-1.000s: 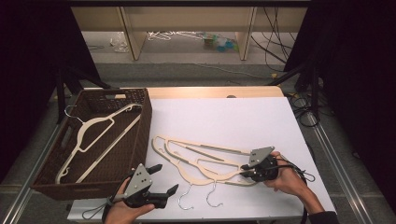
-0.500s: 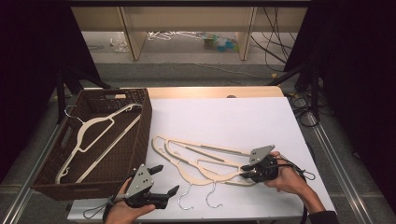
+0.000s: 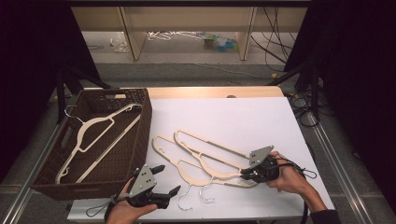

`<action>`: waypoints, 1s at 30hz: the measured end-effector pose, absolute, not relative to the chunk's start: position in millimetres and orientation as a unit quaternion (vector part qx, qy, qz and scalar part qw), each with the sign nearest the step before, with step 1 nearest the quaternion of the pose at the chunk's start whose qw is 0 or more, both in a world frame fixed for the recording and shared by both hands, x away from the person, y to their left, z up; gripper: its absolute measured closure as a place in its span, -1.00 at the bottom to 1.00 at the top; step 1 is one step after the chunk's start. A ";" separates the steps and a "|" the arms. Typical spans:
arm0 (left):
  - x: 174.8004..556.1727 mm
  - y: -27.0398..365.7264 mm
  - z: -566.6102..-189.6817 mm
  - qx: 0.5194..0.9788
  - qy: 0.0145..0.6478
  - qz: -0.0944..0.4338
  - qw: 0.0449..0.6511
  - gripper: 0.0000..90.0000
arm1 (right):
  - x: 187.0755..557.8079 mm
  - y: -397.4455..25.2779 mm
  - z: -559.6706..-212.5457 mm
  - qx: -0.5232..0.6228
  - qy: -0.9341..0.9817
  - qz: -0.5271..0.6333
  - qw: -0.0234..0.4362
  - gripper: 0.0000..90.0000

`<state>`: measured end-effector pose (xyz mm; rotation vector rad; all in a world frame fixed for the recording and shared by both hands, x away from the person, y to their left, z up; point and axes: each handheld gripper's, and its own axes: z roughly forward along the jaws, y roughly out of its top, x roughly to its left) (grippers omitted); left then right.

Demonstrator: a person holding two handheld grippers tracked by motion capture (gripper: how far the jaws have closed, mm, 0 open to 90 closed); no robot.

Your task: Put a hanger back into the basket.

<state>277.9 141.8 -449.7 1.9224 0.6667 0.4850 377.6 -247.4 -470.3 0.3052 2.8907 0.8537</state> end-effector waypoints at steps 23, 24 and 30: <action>312.6 99.4 -457.0 0.850 0.198 0.231 0.429 -0.37 | 372.1 -244.4 -450.0 0.106 0.957 0.263 0.059 0.78; 319.1 90.0 -462.4 0.855 0.184 0.246 0.419 -0.36 | 370.6 -246.5 -445.0 0.107 0.956 0.267 0.057 0.78; 331.7 71.3 -471.4 0.877 0.127 0.273 0.374 -0.28 | 367.7 -249.9 -438.9 0.104 0.957 0.266 0.051 0.78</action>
